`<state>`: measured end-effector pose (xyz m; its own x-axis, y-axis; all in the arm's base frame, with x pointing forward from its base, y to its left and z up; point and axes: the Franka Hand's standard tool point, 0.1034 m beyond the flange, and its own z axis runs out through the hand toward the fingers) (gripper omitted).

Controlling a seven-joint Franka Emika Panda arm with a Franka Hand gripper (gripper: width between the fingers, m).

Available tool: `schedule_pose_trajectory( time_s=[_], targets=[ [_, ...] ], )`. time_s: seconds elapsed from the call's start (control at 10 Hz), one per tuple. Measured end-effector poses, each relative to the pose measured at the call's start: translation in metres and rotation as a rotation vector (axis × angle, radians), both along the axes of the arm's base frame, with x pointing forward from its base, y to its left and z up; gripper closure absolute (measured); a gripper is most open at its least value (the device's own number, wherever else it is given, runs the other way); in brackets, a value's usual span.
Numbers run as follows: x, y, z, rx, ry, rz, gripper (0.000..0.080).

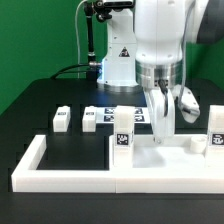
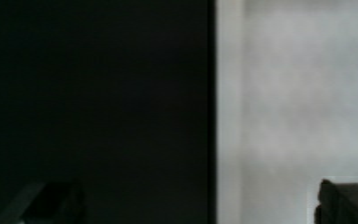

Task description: Assemble desk

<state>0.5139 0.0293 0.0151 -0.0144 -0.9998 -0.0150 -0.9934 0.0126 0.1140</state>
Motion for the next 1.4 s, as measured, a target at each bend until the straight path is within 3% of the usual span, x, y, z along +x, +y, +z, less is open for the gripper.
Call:
schedule_pose_trajectory(
  time_s=[0.2, 0.6, 0.8, 1.1, 1.2, 1.3, 1.4],
  targets=[
    [0.0047, -0.0025, -0.0014, -0.005, -0.111, 0.029, 0.0150],
    [0.0057, 0.0006, -0.0038, -0.004, -0.107, 0.024, 0.0150],
    [0.0054, 0.0006, -0.0044, -0.004, -0.106, 0.024, 0.0194],
    [0.0050, 0.0004, -0.0050, -0.005, -0.105, 0.024, 0.0634],
    [0.0049, 0.0003, -0.0052, -0.005, -0.105, 0.024, 0.0634],
    [0.0059, -0.0010, -0.0045, -0.007, -0.110, 0.021, 0.0739],
    [0.0059, -0.0010, -0.0045, -0.007, -0.110, 0.021, 0.0739]
  ],
)
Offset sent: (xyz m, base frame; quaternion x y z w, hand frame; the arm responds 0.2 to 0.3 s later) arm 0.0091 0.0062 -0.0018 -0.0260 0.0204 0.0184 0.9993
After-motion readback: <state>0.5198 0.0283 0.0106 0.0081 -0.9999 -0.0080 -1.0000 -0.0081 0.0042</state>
